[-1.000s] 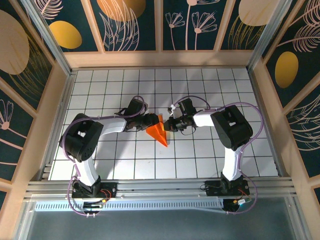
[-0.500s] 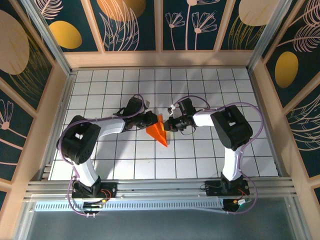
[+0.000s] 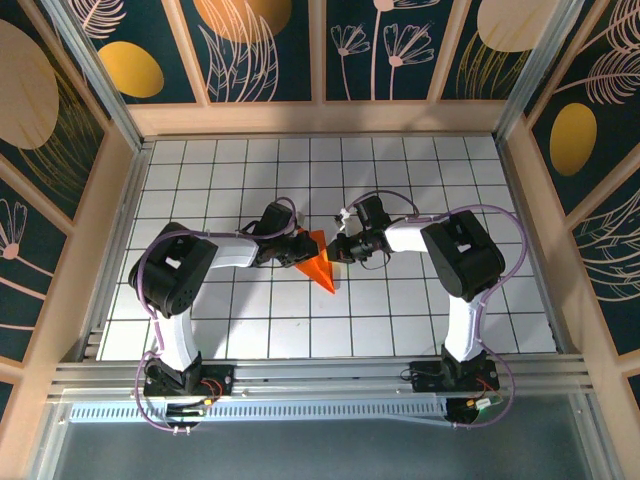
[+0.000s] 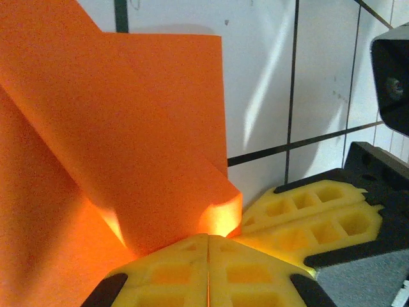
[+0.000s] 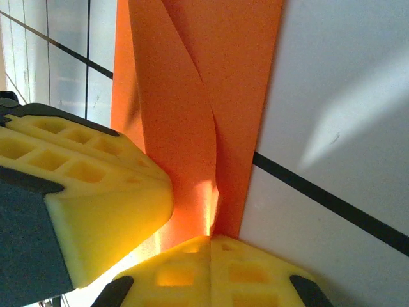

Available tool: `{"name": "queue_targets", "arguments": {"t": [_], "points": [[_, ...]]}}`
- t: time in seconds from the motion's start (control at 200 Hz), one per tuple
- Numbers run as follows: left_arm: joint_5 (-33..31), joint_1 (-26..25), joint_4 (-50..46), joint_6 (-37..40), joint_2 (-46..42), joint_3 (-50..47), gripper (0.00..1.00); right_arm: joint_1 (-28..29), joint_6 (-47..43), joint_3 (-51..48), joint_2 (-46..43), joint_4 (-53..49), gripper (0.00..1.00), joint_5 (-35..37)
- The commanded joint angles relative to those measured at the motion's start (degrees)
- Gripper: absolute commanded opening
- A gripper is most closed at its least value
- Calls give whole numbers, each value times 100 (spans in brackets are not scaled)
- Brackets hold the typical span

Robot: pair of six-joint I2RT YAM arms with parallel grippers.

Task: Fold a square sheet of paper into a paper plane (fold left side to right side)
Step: Fourth fold the wing at the center of the table.

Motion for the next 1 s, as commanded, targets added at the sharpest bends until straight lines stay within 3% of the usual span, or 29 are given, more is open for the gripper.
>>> {"name": "queue_targets", "arguments": {"t": [0.0, 0.5, 0.996], "points": [[-150, -16, -202, 138, 154, 35, 7, 31, -195, -45, 400, -414, 0, 806], [-373, -20, -266, 129, 274, -171, 5, 26, -128, -7, 262, -341, 0, 629], [-463, -13, -260, 127, 293, -308, 3, -233, 170, 68, -706, -274, 28, 227]]}}
